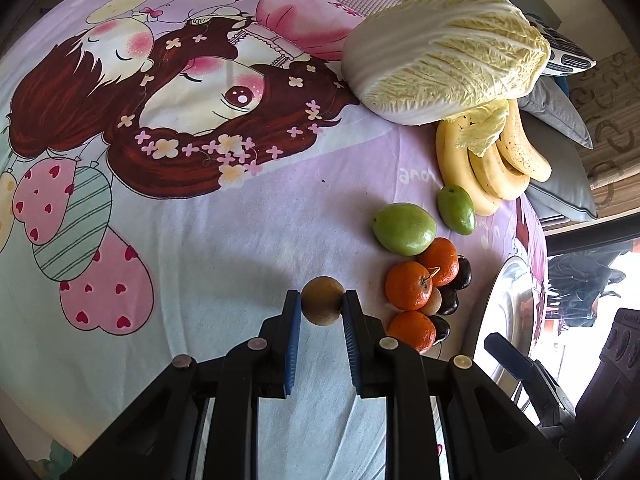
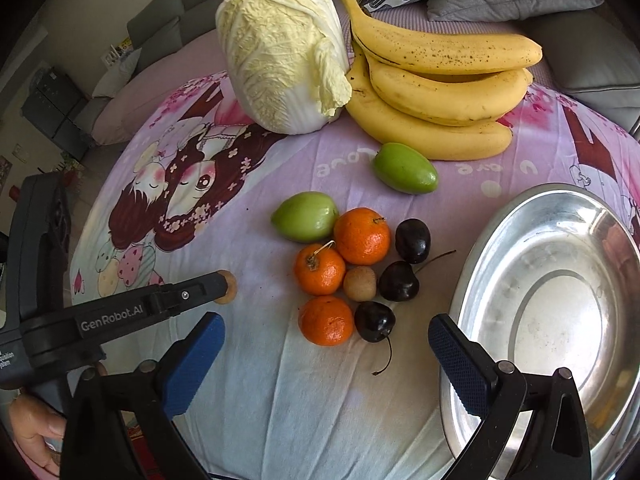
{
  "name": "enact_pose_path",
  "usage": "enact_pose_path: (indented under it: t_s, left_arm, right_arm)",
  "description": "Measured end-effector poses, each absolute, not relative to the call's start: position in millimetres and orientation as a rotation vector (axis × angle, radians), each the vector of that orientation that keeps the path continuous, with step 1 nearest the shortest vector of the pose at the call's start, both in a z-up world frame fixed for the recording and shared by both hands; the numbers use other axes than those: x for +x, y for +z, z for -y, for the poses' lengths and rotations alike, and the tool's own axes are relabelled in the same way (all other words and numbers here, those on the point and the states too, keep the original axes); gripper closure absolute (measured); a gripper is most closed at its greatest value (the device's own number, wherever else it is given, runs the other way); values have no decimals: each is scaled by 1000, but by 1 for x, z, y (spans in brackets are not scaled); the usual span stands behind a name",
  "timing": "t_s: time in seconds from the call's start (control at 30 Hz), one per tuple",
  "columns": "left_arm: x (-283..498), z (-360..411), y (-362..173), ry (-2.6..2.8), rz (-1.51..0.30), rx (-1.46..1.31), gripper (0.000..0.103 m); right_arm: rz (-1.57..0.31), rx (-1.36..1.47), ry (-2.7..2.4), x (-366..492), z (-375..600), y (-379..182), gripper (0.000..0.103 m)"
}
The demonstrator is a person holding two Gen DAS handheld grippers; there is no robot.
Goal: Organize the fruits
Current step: 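Grasp an orange tangerine with the right gripper while the left gripper holds the kiwi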
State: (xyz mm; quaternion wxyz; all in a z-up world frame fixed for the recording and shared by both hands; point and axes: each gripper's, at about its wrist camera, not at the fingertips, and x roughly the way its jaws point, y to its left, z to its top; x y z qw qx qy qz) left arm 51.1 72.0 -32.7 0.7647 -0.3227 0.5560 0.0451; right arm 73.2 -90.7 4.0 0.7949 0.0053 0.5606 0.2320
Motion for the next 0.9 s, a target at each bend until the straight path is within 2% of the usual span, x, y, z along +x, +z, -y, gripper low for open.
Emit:
enact_pose_path:
  t_s: [0.3,0.7,0.77,0.83,0.9]
  left_arm:
    - [53,-75,-40,95,-1235,-703,81]
    - [55,-79,-47,65,-1237,-748,81]
    - [55,-80,-48,60,-1238,-755,81]
    - [54,-82,-48,56,-1236,-760,81]
    - [54,-85,-48,48,-1238,-768,81]
  right_arm:
    - [-1251,-5,499,74,75,-3,10]
    - [-1365,-179,424,74,48,-2,11]
    - [-1384,-193,415,72,43,-4,20]
    - [-1393,-208,401,72,39,-7,34]
    - [-1399,-219,374,74,37,-9,41]
